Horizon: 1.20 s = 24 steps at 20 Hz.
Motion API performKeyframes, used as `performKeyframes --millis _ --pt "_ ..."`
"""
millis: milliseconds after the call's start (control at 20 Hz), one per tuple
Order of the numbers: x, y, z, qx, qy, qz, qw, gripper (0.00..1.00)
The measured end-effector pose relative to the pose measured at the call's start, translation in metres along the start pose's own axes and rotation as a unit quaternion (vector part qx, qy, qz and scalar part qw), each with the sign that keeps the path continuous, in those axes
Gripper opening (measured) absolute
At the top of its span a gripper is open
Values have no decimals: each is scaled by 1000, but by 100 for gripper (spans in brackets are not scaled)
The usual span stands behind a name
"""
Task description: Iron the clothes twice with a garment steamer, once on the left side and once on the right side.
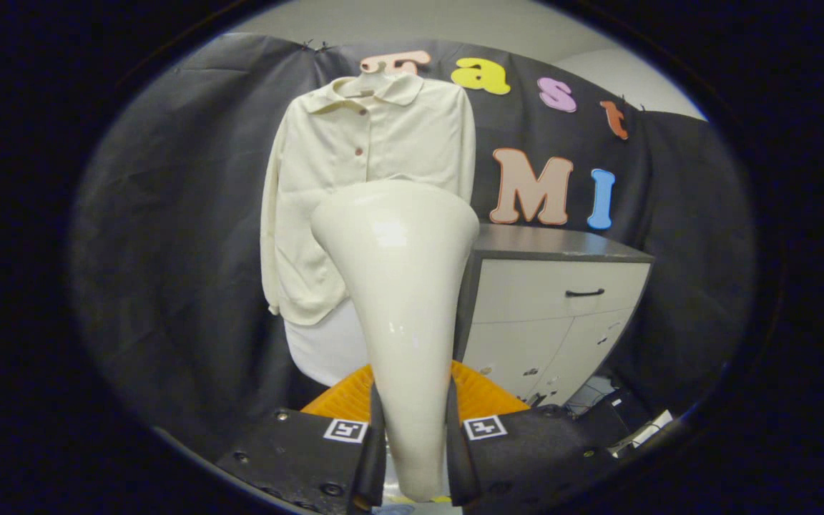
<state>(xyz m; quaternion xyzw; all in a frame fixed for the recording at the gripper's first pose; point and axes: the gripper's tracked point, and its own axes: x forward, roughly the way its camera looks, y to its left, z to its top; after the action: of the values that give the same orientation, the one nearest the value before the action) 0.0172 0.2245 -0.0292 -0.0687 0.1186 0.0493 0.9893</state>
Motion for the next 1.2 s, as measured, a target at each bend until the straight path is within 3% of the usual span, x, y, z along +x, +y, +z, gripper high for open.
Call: performKeyframes --millis 350,650,1200 --pt "-54 -40 61 46 -68 1 997 35" --pt "-94 -78 79 43 -82 -13 996 34" --pt "-132 -102 45 28 -68 -19 997 34"
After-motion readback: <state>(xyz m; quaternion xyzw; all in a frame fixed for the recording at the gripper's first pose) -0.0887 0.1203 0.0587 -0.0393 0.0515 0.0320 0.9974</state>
